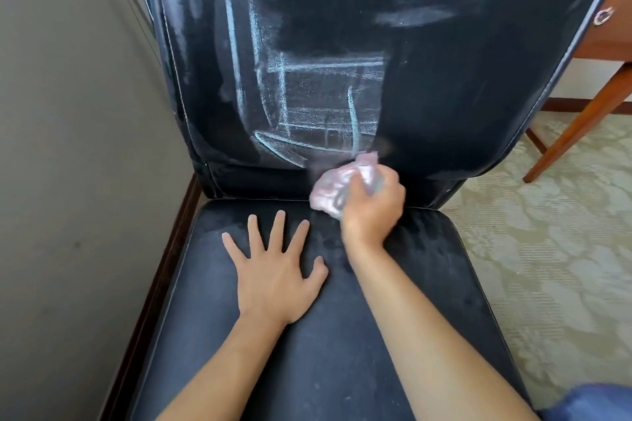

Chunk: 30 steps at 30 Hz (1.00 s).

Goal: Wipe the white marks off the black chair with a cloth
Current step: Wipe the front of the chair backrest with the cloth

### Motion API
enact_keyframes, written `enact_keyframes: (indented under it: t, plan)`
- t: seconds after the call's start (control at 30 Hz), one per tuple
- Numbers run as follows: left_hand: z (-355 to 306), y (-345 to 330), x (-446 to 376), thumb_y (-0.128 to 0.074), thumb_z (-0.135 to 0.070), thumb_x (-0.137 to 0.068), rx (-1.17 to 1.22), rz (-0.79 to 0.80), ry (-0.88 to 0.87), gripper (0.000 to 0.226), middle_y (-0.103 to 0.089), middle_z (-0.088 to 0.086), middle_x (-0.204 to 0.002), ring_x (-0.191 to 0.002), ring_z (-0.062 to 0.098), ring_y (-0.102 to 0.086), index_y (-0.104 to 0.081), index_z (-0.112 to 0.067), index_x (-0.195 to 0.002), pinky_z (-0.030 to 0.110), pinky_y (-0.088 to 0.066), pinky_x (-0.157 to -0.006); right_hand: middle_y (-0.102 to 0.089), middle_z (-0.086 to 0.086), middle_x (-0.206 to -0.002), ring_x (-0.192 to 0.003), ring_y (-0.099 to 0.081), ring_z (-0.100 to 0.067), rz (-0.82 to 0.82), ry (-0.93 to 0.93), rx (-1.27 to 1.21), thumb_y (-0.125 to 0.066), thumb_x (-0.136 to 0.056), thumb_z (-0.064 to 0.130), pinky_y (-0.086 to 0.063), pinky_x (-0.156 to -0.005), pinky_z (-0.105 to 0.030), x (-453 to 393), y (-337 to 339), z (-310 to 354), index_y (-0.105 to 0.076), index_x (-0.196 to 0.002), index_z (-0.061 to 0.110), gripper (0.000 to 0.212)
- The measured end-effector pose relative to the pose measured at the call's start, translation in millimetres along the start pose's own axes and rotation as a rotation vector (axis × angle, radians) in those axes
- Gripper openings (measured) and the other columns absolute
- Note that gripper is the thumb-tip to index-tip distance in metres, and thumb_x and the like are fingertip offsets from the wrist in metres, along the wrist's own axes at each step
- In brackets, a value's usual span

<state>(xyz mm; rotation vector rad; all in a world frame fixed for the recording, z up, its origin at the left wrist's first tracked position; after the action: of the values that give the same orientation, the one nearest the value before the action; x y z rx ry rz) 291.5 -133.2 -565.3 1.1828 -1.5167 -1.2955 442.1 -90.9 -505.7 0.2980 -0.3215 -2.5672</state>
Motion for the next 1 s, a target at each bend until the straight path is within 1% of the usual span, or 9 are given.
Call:
enact_keyframes:
  t: [0.13,0.33,0.43,0.53,0.6,0.67,0.77,0.87,1.0]
  plan:
    - [-1,-2,-1,-0.019,-0.076,-0.093,0.011,0.003,0.004,0.075,-0.009,-0.003,-0.176,-0.160,0.041,0.006,-0.019,-0.048,-0.163,0.074,0.012,-0.118,-0.055,-0.002,-0.117,-0.100,-0.056,-0.020,-0.053,-0.152,-0.005,-0.064,-0.095,0.025,-0.034,-0.078,-0.028,-9,6,1,-0.061,-0.117,0.018,0.023]
    - [3,0,0,-0.017,-0.066,-0.091,0.019,0.004,-0.047,0.077,-0.029,0.002,-0.170,-0.160,0.044,-0.001,-0.033,-0.037,-0.161,0.076,0.004,-0.119,-0.053,0.010,-0.111,-0.090,-0.050,0.001,0.443,0.303,-0.011,-0.067,-0.097,0.032,-0.043,-0.080,-0.016,69,-53,39,-0.065,-0.118,0.030,0.021]
    - [3,2,1,-0.019,-0.068,-0.093,0.055,-0.013,-0.038,0.075,-0.031,-0.002,-0.169,-0.160,0.042,-0.004,-0.036,-0.038,-0.160,0.074,0.005,-0.120,-0.056,0.012,-0.111,-0.097,-0.056,-0.002,0.318,0.253,-0.010,-0.068,-0.096,0.029,-0.044,-0.084,-0.018,56,-44,38,-0.066,-0.115,0.033,0.020]
    - [2,2,1,-0.022,-0.070,-0.094,0.064,-0.016,-0.001,0.072,-0.020,-0.004,-0.174,-0.161,0.038,-0.001,-0.032,-0.045,-0.160,0.072,0.009,-0.120,-0.059,-0.003,-0.116,-0.109,-0.060,-0.028,0.029,-0.057,0.107,-0.067,-0.096,0.030,-0.042,-0.088,-0.035,11,-19,17,-0.063,-0.117,0.020,0.023]
    - [0,1,1,-0.020,-0.070,-0.093,0.056,-0.007,0.013,0.073,-0.014,-0.004,-0.175,-0.161,0.037,0.003,-0.027,-0.045,-0.162,0.072,0.011,-0.119,-0.055,-0.007,-0.124,-0.110,-0.058,-0.032,-0.026,-0.213,0.064,-0.062,-0.098,0.030,-0.039,-0.087,-0.036,-4,-8,7,-0.059,-0.122,0.016,0.028]
    - [1,1,1,-0.017,-0.070,-0.093,0.052,0.005,0.013,0.075,-0.012,-0.004,-0.175,-0.161,0.038,0.006,-0.024,-0.045,-0.162,0.072,0.012,-0.119,-0.055,-0.007,-0.123,-0.108,-0.057,-0.032,0.021,-0.163,0.063,-0.061,-0.098,0.030,-0.037,-0.084,-0.034,9,-16,12,-0.057,-0.125,0.016,0.030]
    - [4,4,0,-0.005,-0.066,-0.090,0.019,0.051,-0.022,0.080,-0.017,-0.001,-0.174,-0.160,0.039,0.006,-0.015,-0.040,-0.165,0.073,0.013,-0.118,-0.054,0.001,-0.110,-0.097,-0.059,-0.025,0.275,0.153,0.070,-0.066,-0.095,0.030,-0.041,-0.078,-0.032,59,-53,37,-0.061,-0.119,0.021,0.027]
    - [9,5,2,-0.002,-0.061,-0.090,-0.026,0.073,-0.041,0.078,-0.034,-0.004,-0.167,-0.160,0.031,-0.011,0.000,-0.042,-0.165,0.071,0.011,-0.120,-0.054,0.007,-0.107,-0.087,-0.057,-0.019,0.437,0.238,0.026,-0.064,-0.096,0.031,-0.046,-0.078,-0.034,92,-82,62,-0.060,-0.115,0.028,0.020]
    - [3,8,2,-0.020,-0.062,-0.092,0.062,0.023,-0.027,0.071,-0.047,-0.004,-0.158,-0.154,0.034,-0.026,-0.037,-0.039,-0.157,0.073,0.005,-0.120,-0.065,0.003,-0.108,-0.096,-0.062,-0.019,0.280,0.225,0.065,-0.067,-0.095,0.033,-0.043,-0.082,-0.030,59,-60,47,-0.067,-0.117,0.030,0.023]
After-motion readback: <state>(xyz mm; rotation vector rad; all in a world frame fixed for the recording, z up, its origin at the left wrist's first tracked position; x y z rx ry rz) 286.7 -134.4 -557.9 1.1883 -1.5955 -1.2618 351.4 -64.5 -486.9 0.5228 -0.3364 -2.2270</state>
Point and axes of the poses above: each hand's wrist, its own x-axis away from the middle knuckle, its own y-axis out of the back of the hand, z = x × y, the point moved 1 cm from there along -x, towards the middle knuckle
